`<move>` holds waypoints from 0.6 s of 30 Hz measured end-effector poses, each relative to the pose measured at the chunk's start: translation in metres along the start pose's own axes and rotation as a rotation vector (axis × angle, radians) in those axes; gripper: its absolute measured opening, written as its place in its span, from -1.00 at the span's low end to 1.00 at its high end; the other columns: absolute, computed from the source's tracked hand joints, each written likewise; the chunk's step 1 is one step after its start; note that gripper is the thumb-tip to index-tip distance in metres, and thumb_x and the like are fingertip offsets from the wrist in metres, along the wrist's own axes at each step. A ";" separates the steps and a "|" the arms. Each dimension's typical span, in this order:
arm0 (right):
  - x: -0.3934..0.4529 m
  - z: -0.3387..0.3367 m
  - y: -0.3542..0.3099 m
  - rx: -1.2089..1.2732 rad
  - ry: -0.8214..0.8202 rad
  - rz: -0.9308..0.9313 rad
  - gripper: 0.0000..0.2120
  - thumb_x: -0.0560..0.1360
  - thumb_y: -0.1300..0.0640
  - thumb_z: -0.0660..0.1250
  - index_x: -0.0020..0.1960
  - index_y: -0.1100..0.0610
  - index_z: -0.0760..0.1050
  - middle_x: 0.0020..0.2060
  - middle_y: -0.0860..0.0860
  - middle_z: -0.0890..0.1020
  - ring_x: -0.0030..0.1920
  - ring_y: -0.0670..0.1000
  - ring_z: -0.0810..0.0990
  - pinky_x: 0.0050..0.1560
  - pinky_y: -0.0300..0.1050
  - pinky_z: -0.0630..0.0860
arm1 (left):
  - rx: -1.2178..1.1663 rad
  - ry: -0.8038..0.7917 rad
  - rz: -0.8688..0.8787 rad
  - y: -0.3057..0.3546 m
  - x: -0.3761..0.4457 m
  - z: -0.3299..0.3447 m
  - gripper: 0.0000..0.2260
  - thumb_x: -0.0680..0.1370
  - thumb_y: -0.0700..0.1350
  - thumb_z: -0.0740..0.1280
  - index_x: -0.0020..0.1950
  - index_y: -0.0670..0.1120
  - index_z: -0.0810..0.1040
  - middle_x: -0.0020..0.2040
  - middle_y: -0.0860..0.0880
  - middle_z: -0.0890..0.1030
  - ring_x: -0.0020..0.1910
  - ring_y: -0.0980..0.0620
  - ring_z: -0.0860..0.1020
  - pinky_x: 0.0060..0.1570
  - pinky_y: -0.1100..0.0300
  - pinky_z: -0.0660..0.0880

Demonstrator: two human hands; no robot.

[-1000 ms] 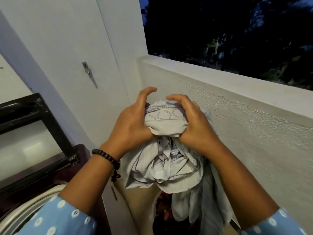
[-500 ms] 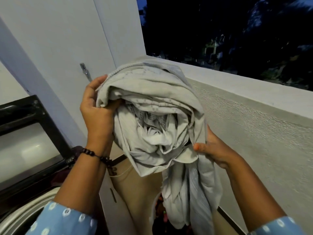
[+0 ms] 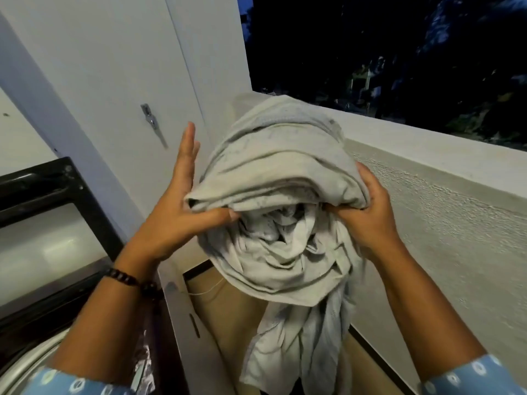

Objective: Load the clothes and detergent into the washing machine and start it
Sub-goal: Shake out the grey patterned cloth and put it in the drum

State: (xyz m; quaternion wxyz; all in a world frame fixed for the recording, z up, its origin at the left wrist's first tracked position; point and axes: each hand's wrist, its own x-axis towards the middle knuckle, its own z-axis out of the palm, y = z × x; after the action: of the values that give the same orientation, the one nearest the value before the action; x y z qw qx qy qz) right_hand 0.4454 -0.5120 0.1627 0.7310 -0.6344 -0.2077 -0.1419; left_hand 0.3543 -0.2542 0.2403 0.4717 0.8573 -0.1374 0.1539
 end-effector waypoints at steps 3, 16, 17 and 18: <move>0.003 0.005 -0.005 -0.109 -0.077 -0.084 -0.39 0.29 0.36 0.41 0.27 -0.05 0.47 0.15 -0.12 0.59 0.17 -0.24 0.55 0.14 -0.31 0.49 | 0.379 -0.091 0.036 0.026 0.004 -0.003 0.19 0.17 0.35 0.50 0.49 0.32 -0.32 0.54 0.28 -0.26 0.55 0.12 -0.27 0.50 -0.21 -0.11; -0.012 0.020 -0.031 -0.277 -0.189 -0.184 -0.46 0.33 0.39 0.45 0.27 0.07 0.53 0.17 -0.04 0.59 0.22 -0.19 0.53 0.21 -0.32 0.43 | 0.561 -0.004 0.162 0.012 0.016 0.057 0.03 0.28 0.09 0.54 0.55 0.22 -0.06 0.44 0.06 0.38 0.32 0.02 0.43 0.18 -0.01 0.50; -0.011 0.017 -0.034 -0.291 -0.219 -0.163 -0.43 0.33 0.39 0.47 0.29 0.05 0.50 0.21 -0.08 0.56 0.25 -0.21 0.50 0.22 -0.33 0.42 | 0.515 0.040 0.172 0.010 0.016 0.059 -0.06 0.28 0.05 0.51 0.53 0.21 0.06 0.40 0.08 0.43 0.29 0.03 0.47 0.17 -0.02 0.51; -0.009 0.014 -0.037 -0.314 -0.266 -0.147 -0.39 0.33 0.36 0.49 0.32 0.02 0.46 0.24 -0.12 0.54 0.27 -0.22 0.48 0.25 -0.30 0.42 | 0.456 0.080 0.179 0.008 0.016 0.061 -0.16 0.27 0.02 0.47 0.50 0.19 0.19 0.35 0.10 0.48 0.26 0.05 0.50 0.16 -0.01 0.51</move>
State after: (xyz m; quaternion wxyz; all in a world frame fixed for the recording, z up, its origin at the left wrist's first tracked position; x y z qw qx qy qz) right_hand 0.4184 -0.5044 0.1923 0.5772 -0.7367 -0.3231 -0.1404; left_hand 0.3736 -0.3115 0.2218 0.2557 0.9192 -0.1557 0.2558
